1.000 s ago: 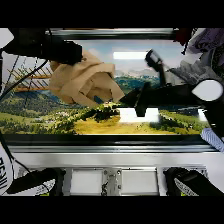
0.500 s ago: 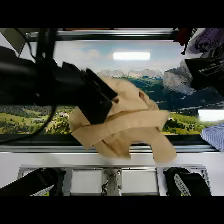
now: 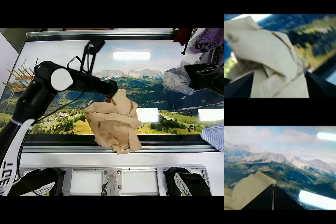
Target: Fold the clothes and pants, and hang the long-sleeved shirts on hangers.
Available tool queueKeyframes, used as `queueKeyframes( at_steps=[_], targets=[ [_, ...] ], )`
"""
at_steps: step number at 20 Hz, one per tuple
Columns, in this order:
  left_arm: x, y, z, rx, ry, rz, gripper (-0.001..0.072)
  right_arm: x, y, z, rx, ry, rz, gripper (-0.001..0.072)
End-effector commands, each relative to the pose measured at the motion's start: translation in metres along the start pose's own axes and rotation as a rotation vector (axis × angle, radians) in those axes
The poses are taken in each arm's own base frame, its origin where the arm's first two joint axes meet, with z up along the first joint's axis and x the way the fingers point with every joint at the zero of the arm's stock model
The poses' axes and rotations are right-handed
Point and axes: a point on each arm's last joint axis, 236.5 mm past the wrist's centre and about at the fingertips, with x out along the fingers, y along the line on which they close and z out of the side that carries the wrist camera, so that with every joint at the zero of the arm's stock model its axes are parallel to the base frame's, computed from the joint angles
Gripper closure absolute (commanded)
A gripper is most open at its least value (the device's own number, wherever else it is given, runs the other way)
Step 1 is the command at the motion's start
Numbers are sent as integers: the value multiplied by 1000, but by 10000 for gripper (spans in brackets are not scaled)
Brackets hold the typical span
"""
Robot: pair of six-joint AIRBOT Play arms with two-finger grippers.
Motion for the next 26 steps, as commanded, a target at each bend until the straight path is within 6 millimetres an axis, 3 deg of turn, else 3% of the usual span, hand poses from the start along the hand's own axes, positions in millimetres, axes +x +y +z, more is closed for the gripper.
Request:
queueKeyframes(
  at_steps=[1,3,6,11,14,18,21,26],
  targets=[
    [5,85,24,-177,-21,93,28,9,0,-19,17,82,23,702],
    [-14,110,8,-192,15,131,28,10,0,-21,19,92,26,701],
    [-28,113,-47,-167,50,150,28,10,0,-21,19,92,26,702],
    [0,85,-176,-107,118,114,28,10,1,-23,20,99,30,702],
    [22,70,-216,-98,99,84,28,10,2,-25,22,109,37,702],
    [54,78,-217,-163,76,102,28,9,5,-30,26,132,48,702],
    [78,86,-197,-152,72,127,29,8,7,-36,25,155,57,702],
    [97,132,-167,-220,113,246,29,8,9,-40,23,175,62,701]
  ],
)
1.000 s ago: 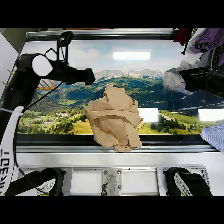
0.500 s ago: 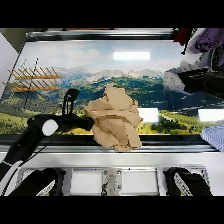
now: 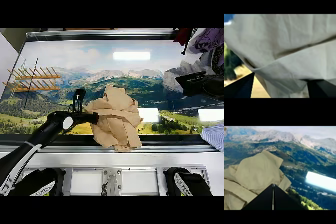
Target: Fold the clothes and pants, and hang the long-sleeved shirts on hangers.
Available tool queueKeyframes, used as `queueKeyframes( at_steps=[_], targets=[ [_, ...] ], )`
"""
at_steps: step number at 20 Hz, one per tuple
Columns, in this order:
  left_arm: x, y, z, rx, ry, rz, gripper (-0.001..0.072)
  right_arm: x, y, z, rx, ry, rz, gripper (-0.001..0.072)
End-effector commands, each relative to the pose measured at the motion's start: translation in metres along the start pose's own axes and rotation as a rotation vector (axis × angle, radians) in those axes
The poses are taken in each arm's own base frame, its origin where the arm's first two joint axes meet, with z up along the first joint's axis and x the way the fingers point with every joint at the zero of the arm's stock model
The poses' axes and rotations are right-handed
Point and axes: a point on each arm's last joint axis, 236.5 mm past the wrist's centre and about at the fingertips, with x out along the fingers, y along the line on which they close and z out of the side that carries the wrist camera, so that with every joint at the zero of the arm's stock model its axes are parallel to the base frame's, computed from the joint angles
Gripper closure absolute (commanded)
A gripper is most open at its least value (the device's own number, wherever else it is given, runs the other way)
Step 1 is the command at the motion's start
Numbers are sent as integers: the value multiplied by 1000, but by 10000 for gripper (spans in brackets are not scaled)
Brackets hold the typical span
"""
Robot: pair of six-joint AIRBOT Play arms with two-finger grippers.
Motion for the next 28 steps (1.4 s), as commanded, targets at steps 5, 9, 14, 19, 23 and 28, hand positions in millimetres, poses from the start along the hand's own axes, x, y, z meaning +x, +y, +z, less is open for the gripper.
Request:
queueKeyframes(
  at_steps=[5,9,14,19,23,28],
  targets=[
    [-5,20,73,-65,-54,55,325,1,-2,-7,-21,29,-14,702],
    [-19,10,101,-46,-117,37,634,10,4,-22,-131,99,-44,702],
    [-35,7,104,-37,-134,31,694,40,8,-65,-145,250,-72,702],
    [-78,-2,113,-27,-202,9,693,110,42,-155,-102,454,-83,683],
    [-83,-1,103,-26,-165,16,693,170,81,-222,-126,591,6,5],
    [-81,1,95,-29,-132,21,693,209,100,-232,-115,540,26,61]
  ],
)
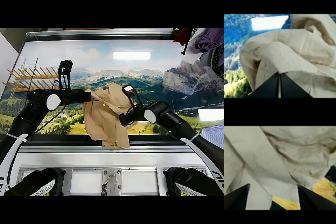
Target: Fold the clothes and pants, and hang the long-sleeved shirts on hangers.
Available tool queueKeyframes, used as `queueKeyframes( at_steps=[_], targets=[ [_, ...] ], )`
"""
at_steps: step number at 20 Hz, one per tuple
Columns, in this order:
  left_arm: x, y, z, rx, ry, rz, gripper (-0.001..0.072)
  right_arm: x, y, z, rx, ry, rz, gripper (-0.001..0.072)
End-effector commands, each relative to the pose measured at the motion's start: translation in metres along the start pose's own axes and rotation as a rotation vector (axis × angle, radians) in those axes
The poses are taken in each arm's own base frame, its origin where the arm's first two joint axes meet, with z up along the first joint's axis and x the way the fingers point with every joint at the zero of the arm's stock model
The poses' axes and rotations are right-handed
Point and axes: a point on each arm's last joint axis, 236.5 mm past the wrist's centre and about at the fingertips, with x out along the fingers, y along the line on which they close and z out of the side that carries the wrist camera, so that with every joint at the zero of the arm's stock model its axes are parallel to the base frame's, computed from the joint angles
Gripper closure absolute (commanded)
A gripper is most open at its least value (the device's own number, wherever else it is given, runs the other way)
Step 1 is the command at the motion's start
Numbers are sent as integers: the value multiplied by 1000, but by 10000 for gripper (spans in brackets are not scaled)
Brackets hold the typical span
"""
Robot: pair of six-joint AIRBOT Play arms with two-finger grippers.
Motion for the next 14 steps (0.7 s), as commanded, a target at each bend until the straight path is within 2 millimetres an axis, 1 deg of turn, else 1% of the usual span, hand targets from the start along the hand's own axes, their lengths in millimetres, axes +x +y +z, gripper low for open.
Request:
queueKeyframes(
  at_steps=[1,3,5,6,7,8,9,10,11,12,13,14],
  targets=[
    [-2,0,-6,-6,27,0,693,25,9,10,5,-45,1,62],
    [-2,0,-8,-7,34,0,693,31,1,8,-21,-35,-30,79],
    [-2,1,-11,-7,47,3,693,34,-11,7,16,-31,-78,81],
    [-4,1,-13,-7,54,4,693,34,-19,8,44,-39,-109,140],
    [-7,1,-13,-6,54,4,693,32,-24,10,50,-46,-133,311],
    [-13,0,-11,-4,41,1,693,28,-29,14,30,-55,-152,437],
    [-22,-2,-6,-1,18,-6,693,23,-32,18,24,-65,-163,511],
    [-33,-3,-1,9,-13,-8,693,14,-38,26,29,-80,-176,579],
    [-48,-6,6,30,-51,-19,693,0,-44,36,35,-106,-187,669],
    [-64,-10,12,36,-93,-34,693,-20,-49,50,29,-149,-193,701],
    [-82,-15,19,38,-131,-50,694,-44,-53,65,26,-202,-198,702],
    [-106,-22,29,39,-171,-72,694,-74,-55,83,16,-266,-204,702]
  ],
)
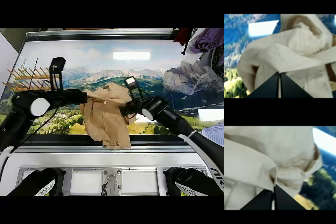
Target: Fold the clothes and pants, and hang the long-sleeved shirts on hangers.
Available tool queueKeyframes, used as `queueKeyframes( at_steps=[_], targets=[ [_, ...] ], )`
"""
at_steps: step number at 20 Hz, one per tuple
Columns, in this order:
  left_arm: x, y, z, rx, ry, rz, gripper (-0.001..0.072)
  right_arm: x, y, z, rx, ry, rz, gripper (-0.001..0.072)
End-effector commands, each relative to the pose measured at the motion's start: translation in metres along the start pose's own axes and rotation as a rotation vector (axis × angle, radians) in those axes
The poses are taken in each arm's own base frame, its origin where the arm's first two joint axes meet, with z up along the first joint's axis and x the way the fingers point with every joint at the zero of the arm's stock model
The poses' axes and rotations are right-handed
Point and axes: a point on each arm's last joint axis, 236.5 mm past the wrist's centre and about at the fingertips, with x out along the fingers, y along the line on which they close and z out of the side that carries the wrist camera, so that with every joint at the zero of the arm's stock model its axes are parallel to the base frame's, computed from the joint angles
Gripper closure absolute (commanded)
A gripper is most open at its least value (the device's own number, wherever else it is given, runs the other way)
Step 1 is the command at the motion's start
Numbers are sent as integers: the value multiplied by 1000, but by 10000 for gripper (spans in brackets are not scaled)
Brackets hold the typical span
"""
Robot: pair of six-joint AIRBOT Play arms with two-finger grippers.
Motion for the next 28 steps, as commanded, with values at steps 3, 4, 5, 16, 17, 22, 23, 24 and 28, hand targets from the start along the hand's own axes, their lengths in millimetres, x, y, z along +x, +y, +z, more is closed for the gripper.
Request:
queueKeyframes(
  at_steps=[3,4,5,16,17,22,23,24,28],
  targets=[
    [-134,-60,68,53,-271,-198,694,-158,-26,98,-46,-294,-36,702],
    [-175,-81,86,68,-356,-276,693,-201,-22,113,-31,-363,-12,703],
    [-212,-101,100,80,-426,-354,693,-249,-15,126,-12,-446,29,703],
    [-299,-161,86,277,-290,-540,693,-385,5,104,171,-545,215,703],
    [-272,-154,75,286,-177,-506,693,-357,0,93,170,-430,169,703],
    [-92,-75,-9,211,395,-238,693,-213,-19,28,17,120,-7,703],
    [-65,-66,-35,196,491,-231,693,-187,-20,12,0,203,-18,703],
    [-40,-59,-60,182,568,-233,693,-167,-22,-1,-2,266,-28,703],
    [7,-41,-80,121,622,-208,693,-140,-27,-17,19,355,-47,703]
  ],
)
